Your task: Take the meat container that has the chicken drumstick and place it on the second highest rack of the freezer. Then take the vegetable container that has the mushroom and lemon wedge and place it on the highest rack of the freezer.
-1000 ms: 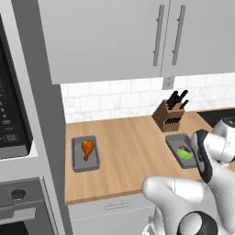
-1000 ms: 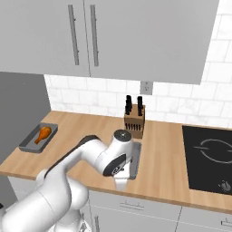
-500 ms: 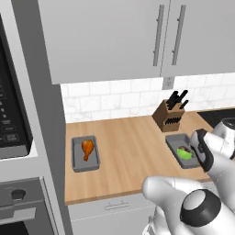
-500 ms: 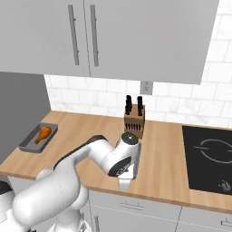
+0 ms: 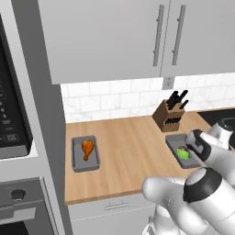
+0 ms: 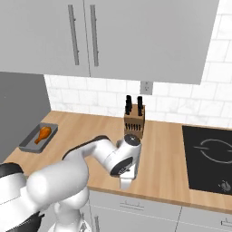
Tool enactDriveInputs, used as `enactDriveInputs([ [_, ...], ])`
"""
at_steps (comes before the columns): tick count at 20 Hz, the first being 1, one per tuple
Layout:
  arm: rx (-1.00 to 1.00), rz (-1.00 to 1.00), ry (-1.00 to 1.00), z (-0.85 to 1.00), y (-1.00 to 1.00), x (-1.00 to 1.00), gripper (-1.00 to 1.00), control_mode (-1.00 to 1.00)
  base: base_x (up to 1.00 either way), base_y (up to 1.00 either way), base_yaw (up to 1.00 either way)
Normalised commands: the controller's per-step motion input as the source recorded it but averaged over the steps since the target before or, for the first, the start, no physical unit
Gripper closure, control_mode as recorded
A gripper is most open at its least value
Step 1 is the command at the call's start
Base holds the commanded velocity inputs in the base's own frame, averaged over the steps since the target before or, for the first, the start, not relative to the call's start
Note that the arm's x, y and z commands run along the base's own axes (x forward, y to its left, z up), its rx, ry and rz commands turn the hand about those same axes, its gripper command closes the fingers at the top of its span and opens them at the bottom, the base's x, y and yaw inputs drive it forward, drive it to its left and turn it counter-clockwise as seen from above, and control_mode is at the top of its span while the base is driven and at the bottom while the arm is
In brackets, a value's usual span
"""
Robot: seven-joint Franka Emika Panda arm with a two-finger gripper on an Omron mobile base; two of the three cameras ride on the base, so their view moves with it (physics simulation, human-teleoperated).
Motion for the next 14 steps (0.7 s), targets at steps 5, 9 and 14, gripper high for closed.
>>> enactDriveInputs([
  [5,0.00,0.00,0.00,-0.22,0.00,0.14,-1.00,-1.00,0.00,0.00,0.00],
  [9,0.00,0.00,0.00,-0.07,0.00,0.06,1.00,-1.00,0.00,0.00,0.00],
  [14,0.00,0.00,0.00,0.00,0.00,0.00,1.00,-1.00,0.00,0.00,0.00],
])
